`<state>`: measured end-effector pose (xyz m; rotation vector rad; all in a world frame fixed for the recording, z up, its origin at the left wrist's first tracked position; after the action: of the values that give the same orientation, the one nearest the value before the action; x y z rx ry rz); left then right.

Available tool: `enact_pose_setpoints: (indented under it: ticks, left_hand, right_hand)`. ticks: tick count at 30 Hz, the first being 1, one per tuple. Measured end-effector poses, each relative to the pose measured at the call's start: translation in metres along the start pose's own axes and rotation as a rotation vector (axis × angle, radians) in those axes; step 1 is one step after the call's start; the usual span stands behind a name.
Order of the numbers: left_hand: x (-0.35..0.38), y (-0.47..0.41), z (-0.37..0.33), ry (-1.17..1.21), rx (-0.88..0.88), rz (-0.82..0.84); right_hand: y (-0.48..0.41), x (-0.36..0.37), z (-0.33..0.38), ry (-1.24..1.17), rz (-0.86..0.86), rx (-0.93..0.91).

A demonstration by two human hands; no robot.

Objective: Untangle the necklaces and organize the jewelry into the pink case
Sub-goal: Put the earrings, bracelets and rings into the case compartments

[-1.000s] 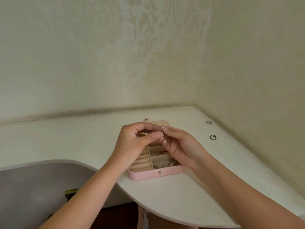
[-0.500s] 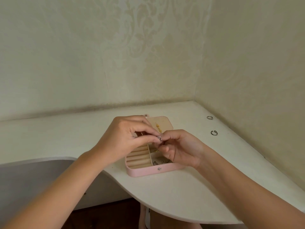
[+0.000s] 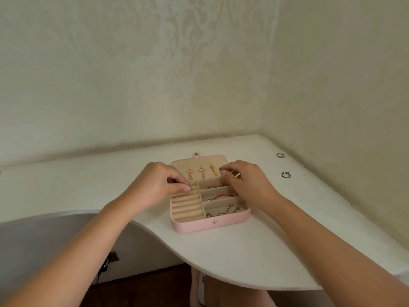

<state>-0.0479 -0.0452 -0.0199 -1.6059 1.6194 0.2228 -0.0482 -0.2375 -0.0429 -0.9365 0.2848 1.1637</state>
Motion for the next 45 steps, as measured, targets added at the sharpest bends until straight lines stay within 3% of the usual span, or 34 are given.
enact_pose_setpoints:
  ticks: [10,18,21,26,31,35,38,41,45]
  left_hand:
    - [0.007,0.004,0.012,-0.052,0.019,0.006]
    - [0.012,0.012,0.012,-0.096,0.176,-0.099]
    - [0.015,0.011,0.007,-0.227,0.285,-0.079]
    - [0.018,0.019,-0.018,-0.510,0.625,-0.130]
    - [0.022,0.031,-0.030,-0.627,0.821,-0.070]
    - [0.019,0.029,-0.015,-0.545,0.697,-0.021]
    - [0.012,0.022,0.000,-0.402,0.451,0.024]
    - [0.001,0.011,0.010,-0.286,0.308,-0.081]
    - [0.017,0.011,0.009,-0.269,0.359,0.024]
  right_hand:
    - [0.000,0.001,0.000,-0.029,-0.003,-0.002]
    - [-0.002,0.004,-0.002,-0.029,-0.003,-0.020]
    - [-0.008,-0.002,-0.007,-0.015,-0.020,-0.026]
    - [-0.040,-0.051,-0.061,0.177,-0.240,0.087]
    - [-0.053,-0.050,-0.143,0.510,-0.062,0.272]
    - [-0.064,-0.047,-0.154,0.671,0.008,0.198]
    - [-0.074,-0.053,-0.146,0.768,-0.010,0.179]
    - [-0.076,-0.053,-0.132,0.794,-0.031,0.155]
    - [-0.074,-0.049,-0.144,0.651,-0.019,0.294]
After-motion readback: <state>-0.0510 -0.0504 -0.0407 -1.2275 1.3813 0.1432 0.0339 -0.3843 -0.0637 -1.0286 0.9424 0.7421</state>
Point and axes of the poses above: each hand's wrist, its own y-axis away from the middle knuckle, its own x-axis out of the palm, z = x × y, the point moved 9 cm from there along -y, towards the middle knuckle, and after that the axes turned 15 degrees about -z, right-handed, at the moved point
